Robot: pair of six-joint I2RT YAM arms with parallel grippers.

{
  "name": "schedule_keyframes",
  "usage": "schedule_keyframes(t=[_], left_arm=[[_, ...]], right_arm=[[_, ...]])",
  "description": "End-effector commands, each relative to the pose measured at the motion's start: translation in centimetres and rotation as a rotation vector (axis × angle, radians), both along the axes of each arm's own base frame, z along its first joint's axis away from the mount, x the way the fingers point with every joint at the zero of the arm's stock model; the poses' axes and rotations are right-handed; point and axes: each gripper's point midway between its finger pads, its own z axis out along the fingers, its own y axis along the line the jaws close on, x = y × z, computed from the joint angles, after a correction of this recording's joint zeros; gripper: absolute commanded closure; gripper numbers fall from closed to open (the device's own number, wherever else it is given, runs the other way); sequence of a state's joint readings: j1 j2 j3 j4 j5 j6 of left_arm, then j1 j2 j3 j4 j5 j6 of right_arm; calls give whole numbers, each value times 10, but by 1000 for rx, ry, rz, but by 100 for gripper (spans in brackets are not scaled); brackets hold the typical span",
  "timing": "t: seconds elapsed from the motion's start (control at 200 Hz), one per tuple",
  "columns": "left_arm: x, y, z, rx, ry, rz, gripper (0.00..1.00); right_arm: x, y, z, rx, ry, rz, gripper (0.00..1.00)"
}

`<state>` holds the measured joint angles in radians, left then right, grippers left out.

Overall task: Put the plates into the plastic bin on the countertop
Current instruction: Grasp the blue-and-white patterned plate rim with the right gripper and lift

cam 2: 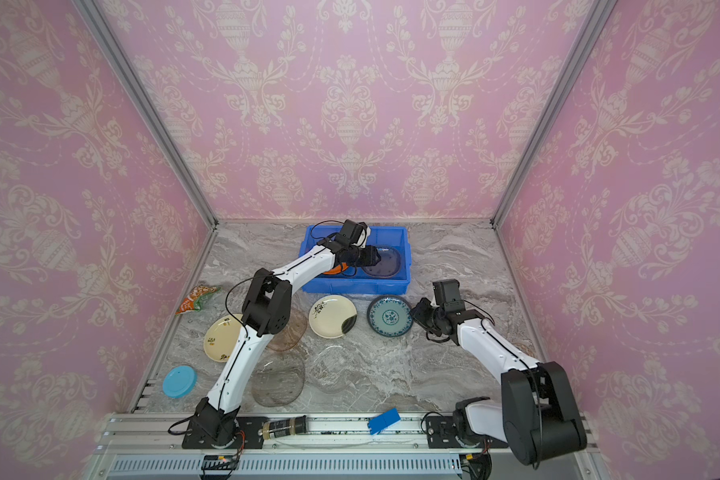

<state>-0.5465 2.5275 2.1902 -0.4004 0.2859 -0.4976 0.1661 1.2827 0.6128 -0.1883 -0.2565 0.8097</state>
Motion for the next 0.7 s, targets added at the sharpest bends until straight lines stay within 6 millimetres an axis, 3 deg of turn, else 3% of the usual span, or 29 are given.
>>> schedule_keyframes(t=[0.0, 0.16, 0.305, 0.515, 0.696], left_arm=[[-3, -6, 77, -52, -100, -32, 46], [-19, -3, 124, -87, -171, -42, 46], [-47, 2, 154, -127, -186, -71, 47], [-94, 24, 157, -154, -167, -97, 48], [-130, 42, 147, -183, -163, -101, 49]], right_arm=[[-6, 3, -13, 0, 34, 6, 66], [-7, 1, -19, -15, 44, 8, 67], [-8, 3, -27, -9, 57, 9, 68], [-7, 8, -38, 24, 64, 10, 69], [-5, 14, -44, 73, 52, 2, 73]])
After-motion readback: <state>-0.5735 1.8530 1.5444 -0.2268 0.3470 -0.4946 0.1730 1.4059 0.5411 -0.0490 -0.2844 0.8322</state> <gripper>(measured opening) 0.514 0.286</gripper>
